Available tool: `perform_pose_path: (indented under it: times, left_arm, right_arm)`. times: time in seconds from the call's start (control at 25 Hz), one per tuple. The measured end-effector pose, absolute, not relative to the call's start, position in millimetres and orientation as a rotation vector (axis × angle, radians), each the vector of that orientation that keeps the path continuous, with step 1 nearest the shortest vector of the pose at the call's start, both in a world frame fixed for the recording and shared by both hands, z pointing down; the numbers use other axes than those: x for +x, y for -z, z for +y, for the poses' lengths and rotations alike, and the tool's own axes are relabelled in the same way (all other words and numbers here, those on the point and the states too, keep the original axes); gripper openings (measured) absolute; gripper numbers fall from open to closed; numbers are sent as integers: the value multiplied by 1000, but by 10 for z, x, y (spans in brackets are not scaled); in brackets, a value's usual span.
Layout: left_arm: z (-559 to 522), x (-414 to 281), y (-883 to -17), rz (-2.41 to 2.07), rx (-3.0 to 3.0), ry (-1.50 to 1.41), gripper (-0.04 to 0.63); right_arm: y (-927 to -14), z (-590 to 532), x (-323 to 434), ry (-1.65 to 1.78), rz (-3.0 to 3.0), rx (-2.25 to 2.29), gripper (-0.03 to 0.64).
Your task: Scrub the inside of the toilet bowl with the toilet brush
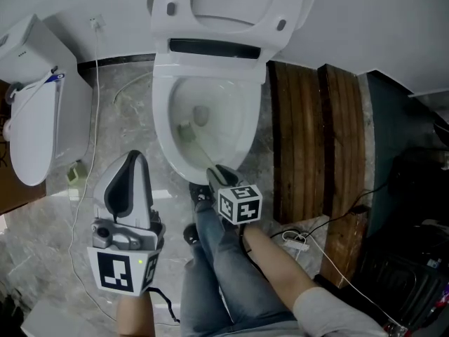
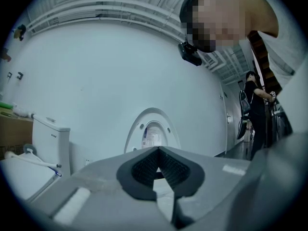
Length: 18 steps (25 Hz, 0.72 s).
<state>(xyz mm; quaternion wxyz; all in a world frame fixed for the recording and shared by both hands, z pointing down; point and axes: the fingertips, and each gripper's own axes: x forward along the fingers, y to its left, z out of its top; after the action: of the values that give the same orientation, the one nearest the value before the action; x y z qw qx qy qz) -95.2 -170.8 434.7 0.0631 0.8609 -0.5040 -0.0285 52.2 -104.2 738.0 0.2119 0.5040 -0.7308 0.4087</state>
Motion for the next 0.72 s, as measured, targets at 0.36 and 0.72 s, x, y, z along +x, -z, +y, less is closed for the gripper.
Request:
perform_pose_path:
  times: [0.36,0.72]
  left_arm:
    - [-1595,-813,-4273,-1488,2633,96,3]
    - [-1562,-686,-4116,-1440,2649,191,3]
  right_arm:
    - [-7356,-731,674,-1128,-2020,1353,103]
    - [-7347,-665,830,-1010,-1972,1245,103]
